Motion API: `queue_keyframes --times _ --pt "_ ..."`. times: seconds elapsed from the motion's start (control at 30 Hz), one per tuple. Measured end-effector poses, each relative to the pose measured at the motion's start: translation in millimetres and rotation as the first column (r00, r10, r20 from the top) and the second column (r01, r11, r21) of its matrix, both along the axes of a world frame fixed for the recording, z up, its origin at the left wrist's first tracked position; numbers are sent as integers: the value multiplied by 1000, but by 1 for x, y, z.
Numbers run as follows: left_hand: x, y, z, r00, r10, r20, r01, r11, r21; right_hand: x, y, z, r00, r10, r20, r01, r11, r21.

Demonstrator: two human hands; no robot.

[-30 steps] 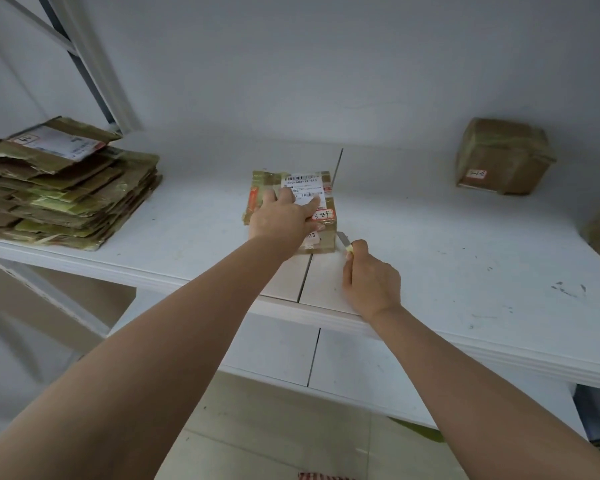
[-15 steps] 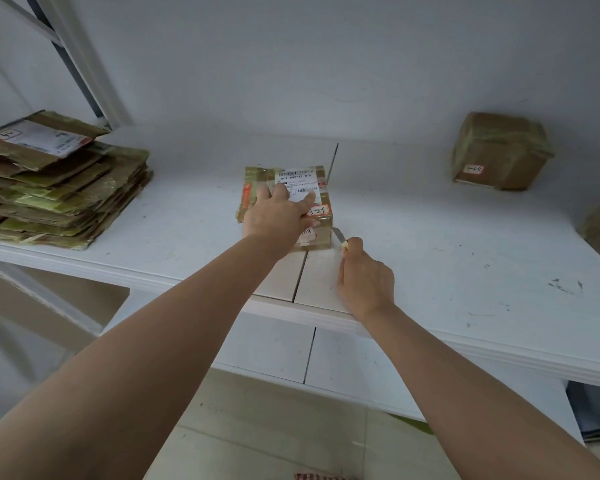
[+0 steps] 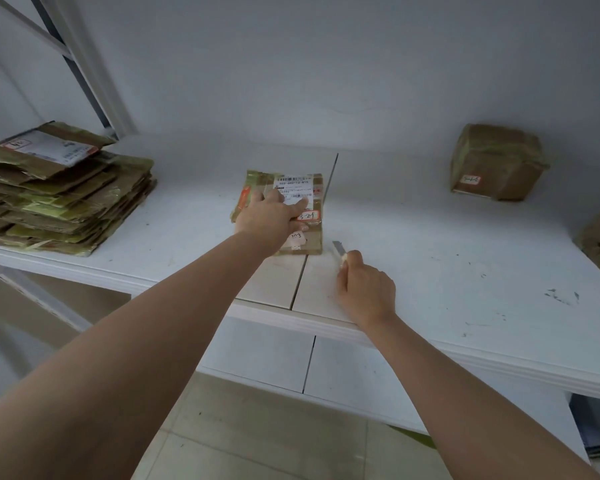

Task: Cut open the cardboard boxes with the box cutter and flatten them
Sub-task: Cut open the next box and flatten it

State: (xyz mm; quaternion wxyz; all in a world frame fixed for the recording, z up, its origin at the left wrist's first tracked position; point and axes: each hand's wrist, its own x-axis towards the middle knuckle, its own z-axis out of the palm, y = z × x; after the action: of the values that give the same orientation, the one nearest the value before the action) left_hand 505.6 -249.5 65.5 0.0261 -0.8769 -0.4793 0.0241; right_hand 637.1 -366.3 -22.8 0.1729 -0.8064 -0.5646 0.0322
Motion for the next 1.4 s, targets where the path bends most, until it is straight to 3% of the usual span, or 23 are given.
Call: queue_keyframes --times 0.2,0.33,0.43,0.57,0.63,0.73,0.87,0.97,1.1,1.4 --pt "-17 -4 7 995 -20 102 27 997 -66 2 -4 -1 997 -55 -54 61 990 125" --pt "-7 -19 2 986 18 168 -21 1000 18 5 -6 -1 985 -147 -87 162 963 215" --pt "-19 -16 4 944 -99 314 137 985 -103 5 -8 -1 965 -168 -203 228 918 324" --pt "-45 -5 10 953 -226 201 252 960 -119 1 -3 6 950 -109 -294 228 882 411" --pt "-55 1 4 941 -221 255 255 961 -109 -3 2 15 963 -90 -254 204 859 470" --pt "-58 -3 -12 892 -218 397 272 958 -86 -10 12 28 997 30 -68 11 848 529" --pt "-55 -6 -38 828 -246 504 254 966 54 -6 25 31 982 119 148 -169 903 395" --pt "-52 -4 -54 791 -260 554 226 965 131 0 29 19 979 124 159 -171 930 327" --pt "-46 -2 -69 764 -285 579 199 957 209 0 35 5 991 105 81 -128 922 367" --pt "-44 1 -68 815 -311 488 211 945 250 2 45 3 990 121 74 -141 894 424"
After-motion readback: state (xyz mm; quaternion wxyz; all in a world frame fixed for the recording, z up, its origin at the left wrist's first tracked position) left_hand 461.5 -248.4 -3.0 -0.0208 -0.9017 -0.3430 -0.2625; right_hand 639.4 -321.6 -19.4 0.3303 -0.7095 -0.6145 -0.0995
